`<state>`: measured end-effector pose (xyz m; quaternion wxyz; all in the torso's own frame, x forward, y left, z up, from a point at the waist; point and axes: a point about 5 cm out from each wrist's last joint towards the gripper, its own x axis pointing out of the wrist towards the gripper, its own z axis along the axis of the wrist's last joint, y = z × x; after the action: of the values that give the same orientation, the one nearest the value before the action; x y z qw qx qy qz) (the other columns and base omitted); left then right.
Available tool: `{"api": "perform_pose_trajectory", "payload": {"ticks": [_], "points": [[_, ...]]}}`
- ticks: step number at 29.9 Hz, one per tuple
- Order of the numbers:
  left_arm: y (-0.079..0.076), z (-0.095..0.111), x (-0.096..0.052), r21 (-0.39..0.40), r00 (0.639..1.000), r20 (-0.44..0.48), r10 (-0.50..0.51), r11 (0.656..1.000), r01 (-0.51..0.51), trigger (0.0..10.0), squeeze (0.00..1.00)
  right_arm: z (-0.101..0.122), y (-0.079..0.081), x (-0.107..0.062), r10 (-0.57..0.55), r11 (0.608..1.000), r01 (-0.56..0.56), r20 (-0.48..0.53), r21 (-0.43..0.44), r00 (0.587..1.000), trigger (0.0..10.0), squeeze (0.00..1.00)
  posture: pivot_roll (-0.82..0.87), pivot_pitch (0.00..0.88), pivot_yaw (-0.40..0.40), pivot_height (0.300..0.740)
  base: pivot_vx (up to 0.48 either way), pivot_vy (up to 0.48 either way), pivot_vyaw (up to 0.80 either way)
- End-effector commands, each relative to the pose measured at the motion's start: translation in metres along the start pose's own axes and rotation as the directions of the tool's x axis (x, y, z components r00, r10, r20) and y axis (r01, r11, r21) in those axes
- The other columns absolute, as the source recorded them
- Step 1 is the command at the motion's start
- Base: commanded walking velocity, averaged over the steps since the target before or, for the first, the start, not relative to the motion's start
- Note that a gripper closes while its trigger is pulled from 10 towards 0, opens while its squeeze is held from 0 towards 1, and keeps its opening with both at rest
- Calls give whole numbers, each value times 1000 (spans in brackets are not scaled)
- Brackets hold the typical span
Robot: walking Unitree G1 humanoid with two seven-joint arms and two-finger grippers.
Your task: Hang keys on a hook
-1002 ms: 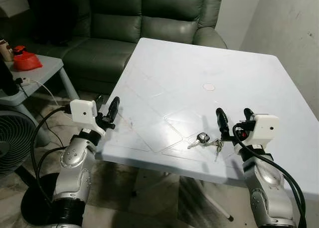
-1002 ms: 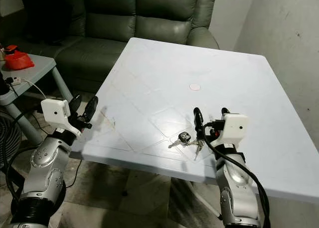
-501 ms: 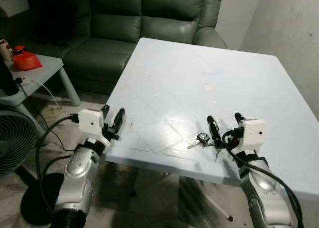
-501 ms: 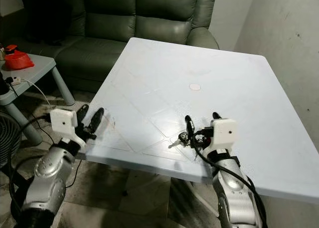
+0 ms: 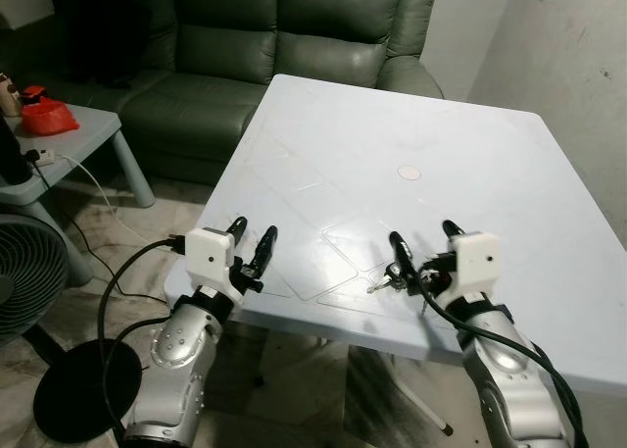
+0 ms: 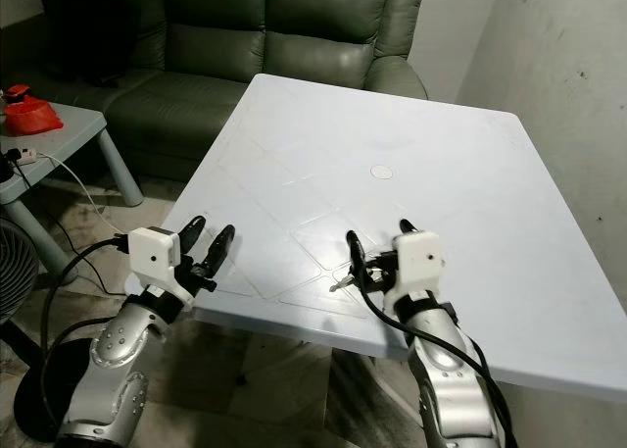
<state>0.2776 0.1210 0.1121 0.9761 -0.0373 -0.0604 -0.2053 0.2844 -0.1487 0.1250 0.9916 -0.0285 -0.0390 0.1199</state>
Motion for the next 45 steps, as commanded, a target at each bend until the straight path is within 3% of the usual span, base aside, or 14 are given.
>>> {"api": "perform_pose_trajectory", "payload": {"ticks": [1, 20, 21, 25, 29, 32, 34, 35, 36, 38, 39, 40, 41, 45], "points": [[-6, 2, 1, 12, 1000, -2, -24, 1000, 24, 10000, 0, -6, 0, 2, -11, 1000, 12, -46, 15, 999, 10000, 0, -106, 44, -78, 740, 0, 0, 0], [-18, 2, -6, 20, 999, -25, -45, 999, 46, 10000, 0, -27, 14, 3, -66, 998, 64, -190, -18, 980, 10000, 0, -103, 98, -101, 740, 0, 0, 0], [-20, 2, -6, 17, 998, -27, -49, 999, 49, 10000, 0, -28, 13, 3, -69, 998, 67, -194, -22, 979, 9255, 0, -103, 98, -101, 740, 0, 0, 0], [-26, 0, -6, 8, 997, -32, -74, 997, 74, 10000, 0, -31, 9, -1, -94, 996, 90, -211, -29, 973, 8510, 0, -110, 101, -98, 740, 0, 0, 0], [-31, 0, -7, 3, 996, -35, -87, 996, 87, 10000, 0, -34, 6, -5, -108, 994, 102, -225, -40, 968, 5216, 0, -115, 103, -96, 740, 0, 0, 0], [-32, 0, -6, 2, 995, -35, -90, 996, 90, 10000, 0, -36, 6, -7, -112, 993, 103, -235, -50, 966, 4784, 0, -120, 104, -95, 740, 0, 0, 0], [-32, 1, -6, 2, 995, -36, -91, 996, 91, 10000, 0, -38, 6, -8, -117, 993, 108, -242, -50, 963, 4941, 0, -119, 106, -94, 740, 0, 0, 0], [-32, 1, -6, 3, 995, -36, -91, 996, 91, 10000, 0, -38, 6, -8, -118, 993, 109, -244, -51, 962, 5804, 0, -119, 106, -94, 740, 0, 0, 0], [-31, 1, -6, 4, 995, -36, -90, 996, 90, 10000, 0, -39, 7, -9, -117, 993, 107, -247, -52, 962, 4863, 0, -118, 109, -94, 740, 0, 0, 0], [-31, 1, -7, 5, 995, -36, -88, 996, 88, 10000, 0, -40, 7, -9, -115, 993, 106, -251, -50, 961, 4902, 0, -118, 109, -94, 740, 0, 0, 0], [-31, 1, -7, 6, 996, -37, -85, 996, 85, 10000, 0, -40, 8, -10, -112, 993, 102, -255, -53, 960, 7373, 0, -118, 109, -94, 740, 0, 0, 0], [-30, 1, -7, 6, 996, -37, -84, 996, 85, 10000, 0, -41, 9, -10, -112, 993, 101, -256, -54, 960, 7373, 0, -118, 109, -94, 740, 0, 0, 0], [-30, 1, -7, 6, 996, -37, -82, 997, 82, 10000, 0, -41, 9, -10, -110, 994, 99, -259, -54, 960, 9373, 0, -113, 111, -95, 740, 0, 0, 0], [-30, 2, -8, 7, 996, -38, -78, 997, 79, 10000, 0, -43, 12, -9, -95, 995, 84, -270, -51, 958, 10000, 0, -109, 113, -95, 740, 0, 0, 0]]}}
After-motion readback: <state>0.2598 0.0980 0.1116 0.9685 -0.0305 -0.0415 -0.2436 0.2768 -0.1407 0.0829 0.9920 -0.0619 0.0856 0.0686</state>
